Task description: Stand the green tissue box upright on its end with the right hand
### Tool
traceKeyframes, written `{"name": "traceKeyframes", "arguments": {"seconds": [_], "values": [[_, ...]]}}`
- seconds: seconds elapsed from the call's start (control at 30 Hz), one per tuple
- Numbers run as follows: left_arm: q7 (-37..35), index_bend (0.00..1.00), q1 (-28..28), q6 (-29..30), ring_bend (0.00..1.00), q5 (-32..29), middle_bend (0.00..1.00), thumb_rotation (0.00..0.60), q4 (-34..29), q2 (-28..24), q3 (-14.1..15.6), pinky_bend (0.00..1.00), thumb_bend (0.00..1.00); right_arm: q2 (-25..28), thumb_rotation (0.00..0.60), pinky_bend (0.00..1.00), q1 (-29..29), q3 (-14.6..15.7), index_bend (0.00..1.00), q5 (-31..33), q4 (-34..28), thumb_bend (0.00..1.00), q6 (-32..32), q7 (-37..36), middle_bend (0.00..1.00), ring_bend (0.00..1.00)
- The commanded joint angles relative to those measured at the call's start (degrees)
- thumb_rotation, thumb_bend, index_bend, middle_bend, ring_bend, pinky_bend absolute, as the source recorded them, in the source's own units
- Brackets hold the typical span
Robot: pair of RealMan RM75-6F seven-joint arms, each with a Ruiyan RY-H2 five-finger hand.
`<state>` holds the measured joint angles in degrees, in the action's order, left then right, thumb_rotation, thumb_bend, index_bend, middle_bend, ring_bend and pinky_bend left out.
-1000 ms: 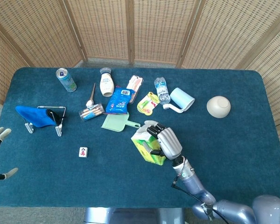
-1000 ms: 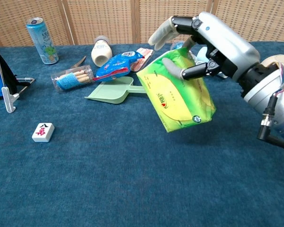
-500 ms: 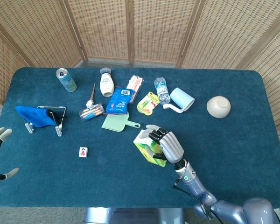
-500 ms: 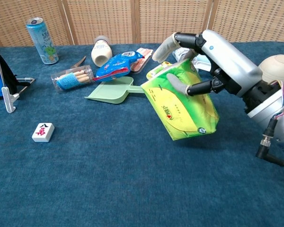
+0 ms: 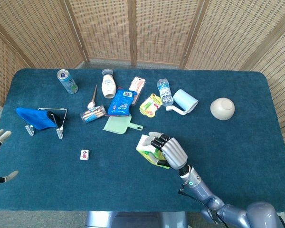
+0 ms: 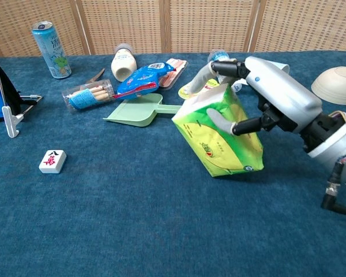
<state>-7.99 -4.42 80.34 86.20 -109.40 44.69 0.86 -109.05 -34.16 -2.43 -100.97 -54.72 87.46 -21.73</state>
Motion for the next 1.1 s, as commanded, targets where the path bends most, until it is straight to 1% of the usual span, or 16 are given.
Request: {"name": "traceKeyframes", "arguments": {"seconds": [0.03,0.17,0.23,0.3,0.37,0.47,0.73,0.83,1.0,1.1], "values": [[0.1,0.00,0.0,0.0,0.00,0.0,0.00,0.600,0.0,0.0,0.0,0.00,0.04,1.0,0.600,0.37,0.1,1.5,0.36,-1.5,1.2,0.46,1.0,-1.5,0.36,0.24],[0.2,0.00,0.0,0.0,0.00,0.0,0.00,0.600,-0.1,0.0,0.0,0.00,0.04,2.4,0.600,0.32,0.2,2.8,0.33,-2.5,1.2,0.46,1.4,-3.0,0.33,0.21],[0.3,0.00,0.0,0.0,0.00,0.0,0.00,0.600,-0.2,0.0,0.0,0.00,0.04,3.2,0.600,0.29,0.1,3.4,0.28,-2.8,0.9,0.44,1.2,-3.2,0.29,0.17],[0.4,0.00,0.0,0.0,0.00,0.2,0.00,0.600,-0.2,0.1,0.1,0.00,0.04,4.4,0.600,0.24,0.1,3.8,0.21,-2.6,-0.2,0.43,0.4,-3.2,0.21,0.11],[0.5,0.00,0.1,0.1,0.00,0.2,0.00,0.600,-0.3,0.1,0.1,0.00,0.04,5.5,0.600,0.21,0.3,3.6,0.18,-2.1,-1.3,0.42,0.0,-3.3,0.18,0.08],[0.5,0.00,0.1,0.1,0.00,0.1,0.00,0.600,-0.3,0.1,0.1,0.00,0.04,6.8,0.591,0.19,0.4,3.4,0.17,-1.4,-2.4,0.42,-0.5,-3.5,0.14,0.06],[0.6,0.00,0.0,0.0,0.00,0.3,0.00,0.600,-0.3,0.1,0.1,0.00,0.04,9.2,0.513,0.16,0.9,4.2,0.16,-1.9,-3.4,0.41,0.0,-4.2,0.11,0.04],[0.6,0.00,0.1,0.0,0.00,0.2,0.00,0.600,-0.3,0.1,0.1,0.00,0.04,9.8,0.494,0.15,1.1,4.8,0.16,-2.5,-3.5,0.36,0.6,-4.5,0.10,0.03],[0.7,0.00,0.0,0.0,0.00,0.3,0.00,0.600,-0.4,0.1,0.2,0.00,0.04,11.0,0.492,0.13,1.6,5.5,0.14,-3.2,-3.5,0.19,1.3,-4.3,0.08,0.00],[0.8,0.00,0.0,0.0,0.00,0.5,0.00,0.600,-0.5,0.1,0.2,0.00,0.04,11.7,0.492,0.12,1.8,5.5,0.13,-2.9,-3.9,0.15,1.1,-4.5,0.07,0.00]]}}
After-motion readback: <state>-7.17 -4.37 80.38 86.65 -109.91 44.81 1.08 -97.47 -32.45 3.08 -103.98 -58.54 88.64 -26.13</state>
